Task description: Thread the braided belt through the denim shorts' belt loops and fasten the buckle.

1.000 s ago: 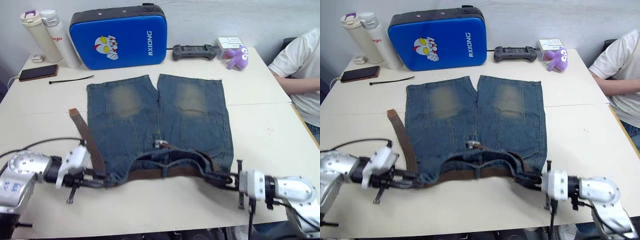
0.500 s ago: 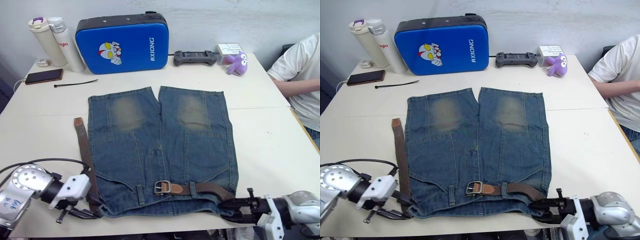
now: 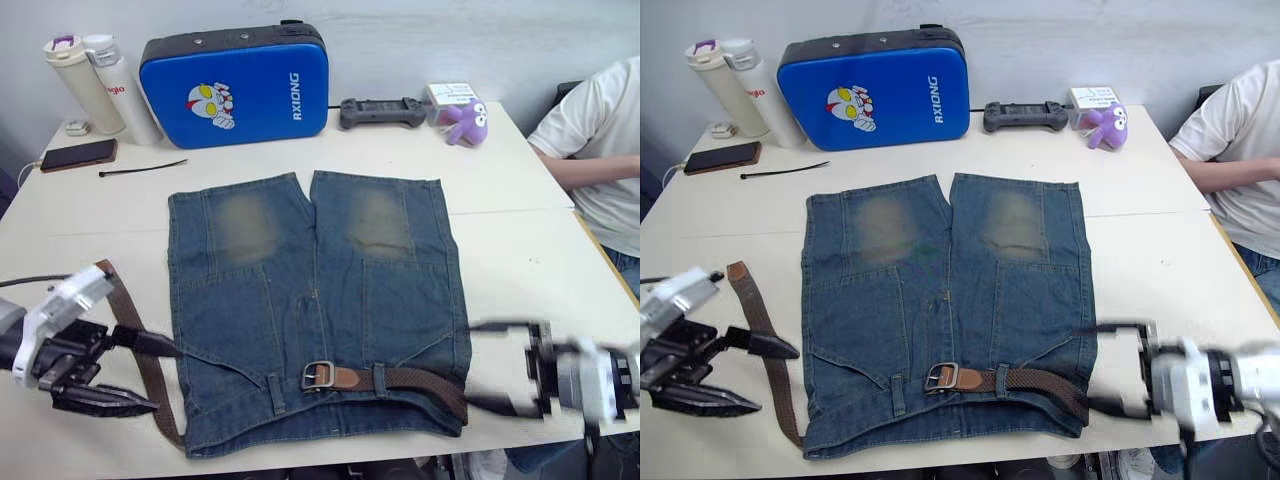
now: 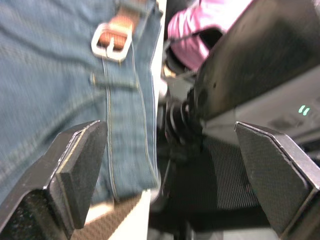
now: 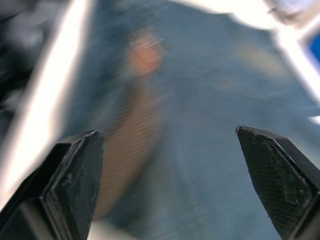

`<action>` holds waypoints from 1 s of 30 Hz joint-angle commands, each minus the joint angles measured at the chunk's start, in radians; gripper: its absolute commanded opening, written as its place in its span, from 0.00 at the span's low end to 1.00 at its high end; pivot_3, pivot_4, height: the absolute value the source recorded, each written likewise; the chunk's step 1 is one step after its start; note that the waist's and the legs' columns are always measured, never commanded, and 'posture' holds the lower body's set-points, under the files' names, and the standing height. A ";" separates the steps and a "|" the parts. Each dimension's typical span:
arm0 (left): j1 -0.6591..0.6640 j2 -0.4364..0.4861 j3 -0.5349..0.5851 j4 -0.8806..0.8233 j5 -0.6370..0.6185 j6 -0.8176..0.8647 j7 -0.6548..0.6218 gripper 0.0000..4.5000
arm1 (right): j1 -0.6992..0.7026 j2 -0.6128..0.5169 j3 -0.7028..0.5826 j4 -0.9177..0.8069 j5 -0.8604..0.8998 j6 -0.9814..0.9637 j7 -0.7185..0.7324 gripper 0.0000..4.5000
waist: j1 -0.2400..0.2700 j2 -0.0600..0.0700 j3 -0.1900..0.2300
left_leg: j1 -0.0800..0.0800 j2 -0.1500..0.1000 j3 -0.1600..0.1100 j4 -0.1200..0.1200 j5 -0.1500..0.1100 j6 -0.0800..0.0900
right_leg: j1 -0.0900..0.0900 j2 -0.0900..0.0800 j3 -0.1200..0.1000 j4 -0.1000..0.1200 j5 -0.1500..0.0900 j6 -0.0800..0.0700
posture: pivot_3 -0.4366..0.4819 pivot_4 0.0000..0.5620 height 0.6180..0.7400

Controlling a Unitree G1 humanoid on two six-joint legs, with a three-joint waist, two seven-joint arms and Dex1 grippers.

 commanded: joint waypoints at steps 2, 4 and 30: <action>-0.169 -0.125 -0.080 0.025 0.084 -0.034 0.062 1.00 | -0.228 0.027 0.063 -0.086 0.078 0.452 -0.104 1.00 | 0.008 0.001 0.001 | -0.001 0.000 -0.001 0.000 0.000 -0.001 | -0.001 0.000 -0.001 -0.001 -0.001 0.000 | 0.48 0.27 1.00; -0.341 -0.227 -0.208 0.050 0.187 0.066 0.279 1.00 | -0.455 0.117 0.177 -0.032 0.084 0.774 -0.170 1.00 | 0.015 0.000 0.001 | -0.003 0.000 -0.002 0.001 0.000 0.000 | -0.002 -0.001 -0.002 -0.002 0.000 0.000 | 0.48 0.27 1.00; -0.700 -0.625 -0.573 0.297 0.738 0.274 0.671 0.43 | -0.776 0.544 0.377 0.468 -0.423 1.318 -0.038 0.63 | 0.025 -0.001 -0.042 | -0.028 -0.002 0.004 0.020 -0.002 0.005 | -0.025 -0.002 0.003 0.012 0.003 0.007 | 0.48 0.27 1.00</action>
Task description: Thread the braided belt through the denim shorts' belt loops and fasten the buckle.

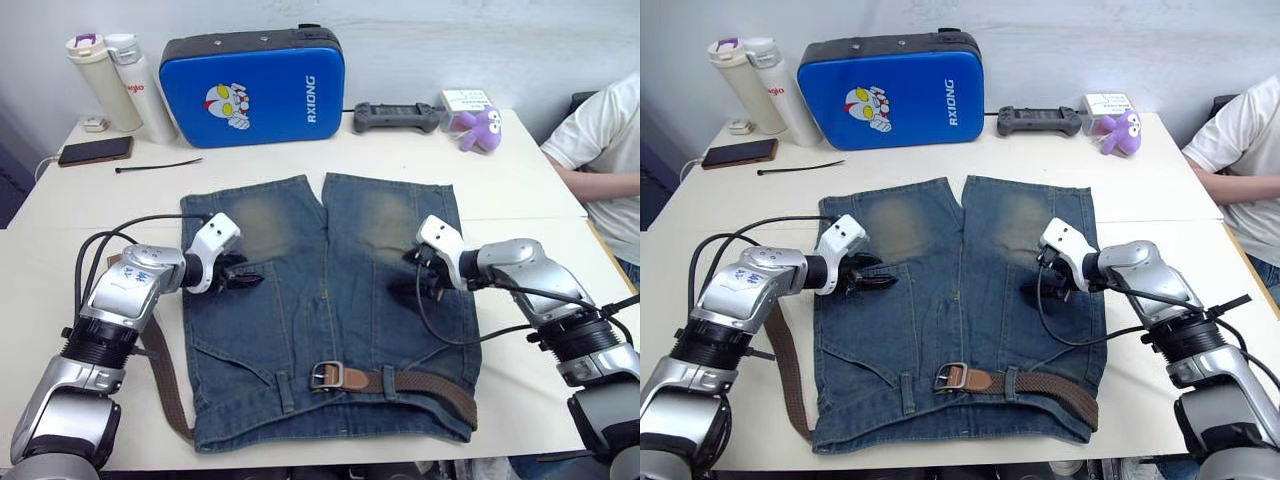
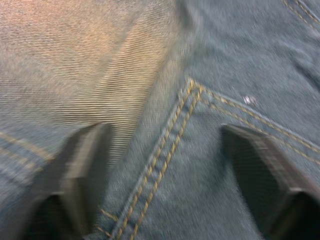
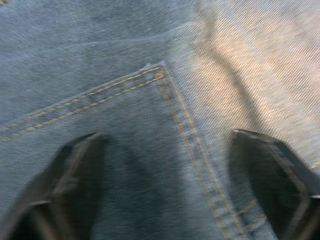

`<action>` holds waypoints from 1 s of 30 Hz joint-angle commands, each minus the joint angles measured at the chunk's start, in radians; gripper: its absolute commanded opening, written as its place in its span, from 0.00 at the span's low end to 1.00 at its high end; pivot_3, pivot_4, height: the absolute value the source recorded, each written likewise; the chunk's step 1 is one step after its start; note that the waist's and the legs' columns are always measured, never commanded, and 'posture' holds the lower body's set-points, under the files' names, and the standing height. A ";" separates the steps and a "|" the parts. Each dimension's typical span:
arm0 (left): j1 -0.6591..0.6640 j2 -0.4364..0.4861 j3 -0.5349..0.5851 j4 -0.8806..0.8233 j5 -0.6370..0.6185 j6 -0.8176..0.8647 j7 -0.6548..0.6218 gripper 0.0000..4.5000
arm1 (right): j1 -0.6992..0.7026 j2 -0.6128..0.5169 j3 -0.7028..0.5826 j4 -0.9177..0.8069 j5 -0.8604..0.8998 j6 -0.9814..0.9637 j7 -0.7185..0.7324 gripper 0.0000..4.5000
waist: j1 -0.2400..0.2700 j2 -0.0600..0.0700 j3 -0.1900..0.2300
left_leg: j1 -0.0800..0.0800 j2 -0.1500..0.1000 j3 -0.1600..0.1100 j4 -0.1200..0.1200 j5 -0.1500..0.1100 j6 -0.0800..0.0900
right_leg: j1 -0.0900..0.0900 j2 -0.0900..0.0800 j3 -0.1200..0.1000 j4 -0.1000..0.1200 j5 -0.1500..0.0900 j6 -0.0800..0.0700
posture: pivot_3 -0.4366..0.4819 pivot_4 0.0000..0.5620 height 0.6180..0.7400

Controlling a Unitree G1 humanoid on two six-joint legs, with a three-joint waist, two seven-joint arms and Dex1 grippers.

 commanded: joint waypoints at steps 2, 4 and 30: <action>0.051 0.001 -0.027 -0.002 -0.010 0.079 -0.061 0.22 | 0.070 -0.001 -0.022 -0.040 0.017 0.164 0.021 0.40 | 0.002 0.001 -0.002 | 0.007 0.000 -0.001 -0.003 0.000 0.001 | 0.008 0.000 0.000 -0.006 0.000 0.000 | 0.48 0.27 1.00; 0.049 0.003 -0.018 0.000 -0.007 0.079 -0.072 0.02 | 0.083 -0.002 -0.045 -0.088 0.038 0.195 0.036 0.19 | 0.002 0.001 -0.003 | 0.013 0.000 -0.002 -0.006 -0.002 0.002 | 0.015 0.000 -0.001 -0.010 0.000 0.000 | 0.48 0.27 1.00; -0.354 -0.062 0.109 0.656 0.184 -0.436 -0.040 0.00 | -0.404 0.282 -0.096 0.603 -0.230 -0.379 -0.095 0.00 | -0.026 0.003 0.015 | -0.025 0.000 0.001 0.010 0.004 -0.007 | -0.026 0.000 -0.001 0.012 0.000 0.000 | 0.48 0.27 1.00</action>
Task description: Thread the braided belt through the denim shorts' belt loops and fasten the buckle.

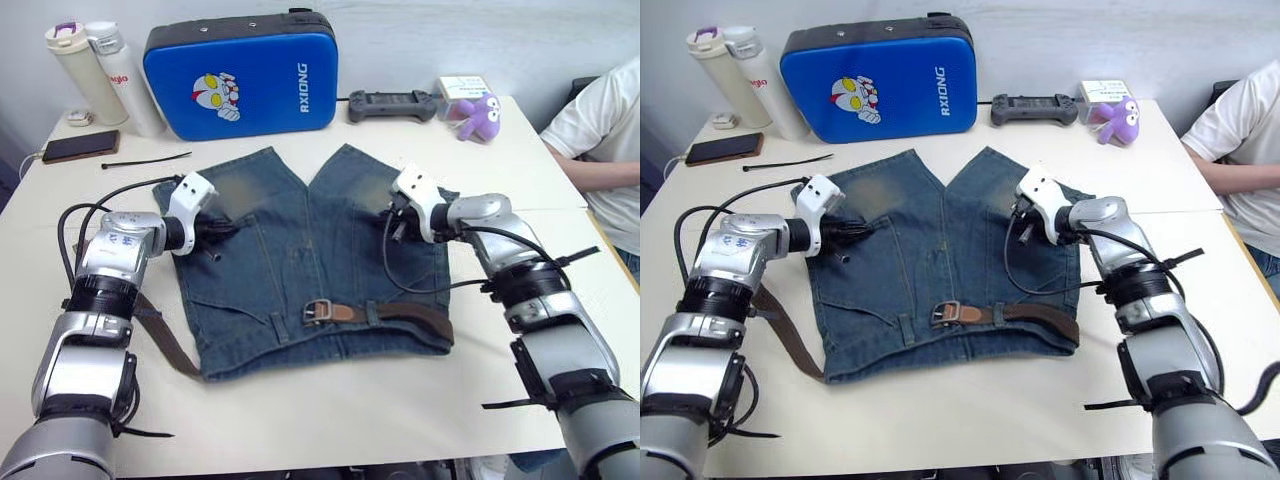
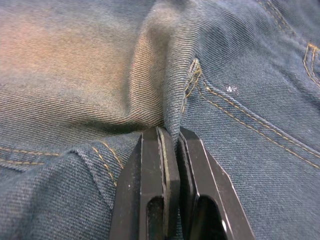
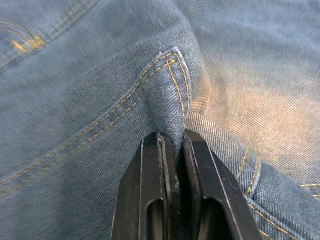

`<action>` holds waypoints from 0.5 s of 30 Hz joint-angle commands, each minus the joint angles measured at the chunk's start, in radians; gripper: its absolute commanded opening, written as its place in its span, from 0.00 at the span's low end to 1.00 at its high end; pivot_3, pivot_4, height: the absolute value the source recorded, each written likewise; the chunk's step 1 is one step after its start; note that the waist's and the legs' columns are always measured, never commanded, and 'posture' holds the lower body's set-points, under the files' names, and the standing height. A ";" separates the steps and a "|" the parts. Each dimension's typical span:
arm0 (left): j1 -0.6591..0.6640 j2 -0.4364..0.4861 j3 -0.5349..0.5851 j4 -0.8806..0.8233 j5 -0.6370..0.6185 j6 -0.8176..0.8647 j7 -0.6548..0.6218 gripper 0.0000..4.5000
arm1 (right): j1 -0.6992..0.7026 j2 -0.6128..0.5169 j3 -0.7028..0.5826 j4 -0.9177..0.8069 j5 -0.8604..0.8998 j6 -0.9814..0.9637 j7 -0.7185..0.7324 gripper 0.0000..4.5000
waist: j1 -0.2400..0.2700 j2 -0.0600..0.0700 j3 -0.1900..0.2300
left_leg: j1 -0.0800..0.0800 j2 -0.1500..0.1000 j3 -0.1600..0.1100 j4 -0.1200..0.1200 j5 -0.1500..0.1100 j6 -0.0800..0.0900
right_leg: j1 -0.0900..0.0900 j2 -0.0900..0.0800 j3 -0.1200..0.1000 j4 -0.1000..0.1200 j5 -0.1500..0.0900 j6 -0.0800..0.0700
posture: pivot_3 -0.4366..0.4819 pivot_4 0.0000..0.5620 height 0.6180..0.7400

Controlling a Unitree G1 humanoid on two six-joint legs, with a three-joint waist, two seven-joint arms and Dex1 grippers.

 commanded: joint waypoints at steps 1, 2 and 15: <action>-0.054 -0.001 0.006 0.089 0.040 -0.070 -0.011 0.00 | -0.054 0.018 -0.025 0.122 -0.041 -0.110 -0.029 0.00 | -0.001 0.000 0.000 | 0.000 0.000 0.000 0.000 0.000 0.000 | 0.000 0.000 0.000 0.000 0.000 0.000 | 0.48 0.27 1.00; -0.060 -0.004 0.006 0.103 0.045 -0.075 -0.018 0.00 | -0.062 0.021 -0.028 0.146 -0.047 -0.128 -0.029 0.00 | -0.001 0.000 0.000 | 0.000 0.000 0.000 0.001 0.000 0.000 | 0.000 0.000 0.000 0.001 0.000 0.000 | 0.48 0.27 1.00; 0.071 0.142 0.229 -0.269 -0.144 0.331 -0.118 0.98 | -0.044 -0.117 -0.121 -0.260 0.146 0.154 0.324 1.00 | -0.005 0.002 0.002 | 0.000 0.000 0.000 0.000 0.000 -0.001 | -0.002 0.000 0.001 0.005 0.000 0.000 | 0.48 0.27 1.00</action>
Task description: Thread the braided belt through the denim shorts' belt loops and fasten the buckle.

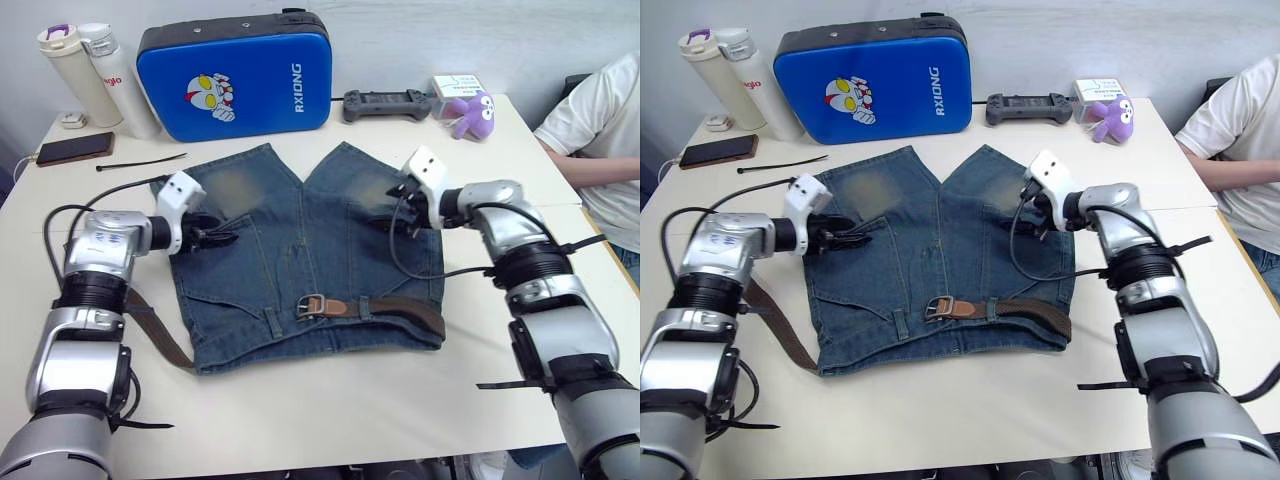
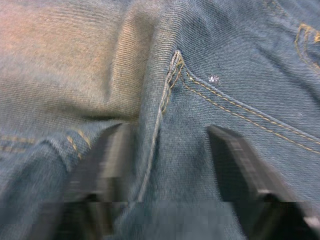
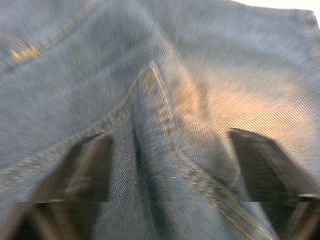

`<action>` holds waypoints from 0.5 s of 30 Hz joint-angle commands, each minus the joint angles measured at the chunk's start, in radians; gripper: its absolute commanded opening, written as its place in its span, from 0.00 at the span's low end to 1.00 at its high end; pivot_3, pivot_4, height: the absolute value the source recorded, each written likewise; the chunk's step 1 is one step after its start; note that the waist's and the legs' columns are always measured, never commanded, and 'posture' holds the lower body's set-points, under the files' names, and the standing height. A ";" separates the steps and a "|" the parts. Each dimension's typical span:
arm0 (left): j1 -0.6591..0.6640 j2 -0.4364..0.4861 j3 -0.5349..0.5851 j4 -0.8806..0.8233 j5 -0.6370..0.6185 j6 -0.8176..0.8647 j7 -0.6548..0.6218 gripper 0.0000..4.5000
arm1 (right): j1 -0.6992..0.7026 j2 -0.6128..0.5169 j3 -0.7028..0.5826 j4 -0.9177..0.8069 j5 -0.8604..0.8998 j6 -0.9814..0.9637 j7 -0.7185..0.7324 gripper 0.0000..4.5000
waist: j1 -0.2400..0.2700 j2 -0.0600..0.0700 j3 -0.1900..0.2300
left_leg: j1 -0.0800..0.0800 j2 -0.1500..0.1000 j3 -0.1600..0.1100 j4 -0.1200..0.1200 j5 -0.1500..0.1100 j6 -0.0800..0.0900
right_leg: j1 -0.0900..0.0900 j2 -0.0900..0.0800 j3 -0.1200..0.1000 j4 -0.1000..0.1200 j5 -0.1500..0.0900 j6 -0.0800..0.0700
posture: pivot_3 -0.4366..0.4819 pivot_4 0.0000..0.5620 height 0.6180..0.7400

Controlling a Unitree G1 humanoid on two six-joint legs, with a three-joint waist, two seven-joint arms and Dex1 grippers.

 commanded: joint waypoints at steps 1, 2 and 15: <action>0.072 0.097 0.200 -0.293 -0.159 0.330 0.024 0.98 | 0.047 -0.088 -0.025 -0.363 0.146 0.182 0.207 1.00 | 0.000 0.000 0.001 | 0.000 0.000 0.000 -0.001 0.000 0.000 | 0.000 0.000 0.000 0.000 0.000 0.000 | 0.48 0.27 1.00; 0.099 0.110 0.241 -0.358 -0.188 0.403 0.045 0.98 | 0.069 -0.105 -0.023 -0.435 0.169 0.214 0.235 1.00 | 0.000 0.000 0.001 | 0.000 0.000 -0.001 -0.001 0.000 0.000 | 0.000 0.000 0.000 0.000 0.000 0.000 | 0.48 0.27 1.00; 0.469 -0.021 0.805 -0.887 -0.066 0.940 0.573 0.98 | 0.117 -0.149 0.036 -0.758 0.383 0.431 0.414 1.00 | 0.011 0.000 0.001 | 0.002 0.000 -0.002 0.001 -0.003 0.003 | 0.003 0.000 0.000 -0.001 0.000 0.000 | 0.48 0.27 1.00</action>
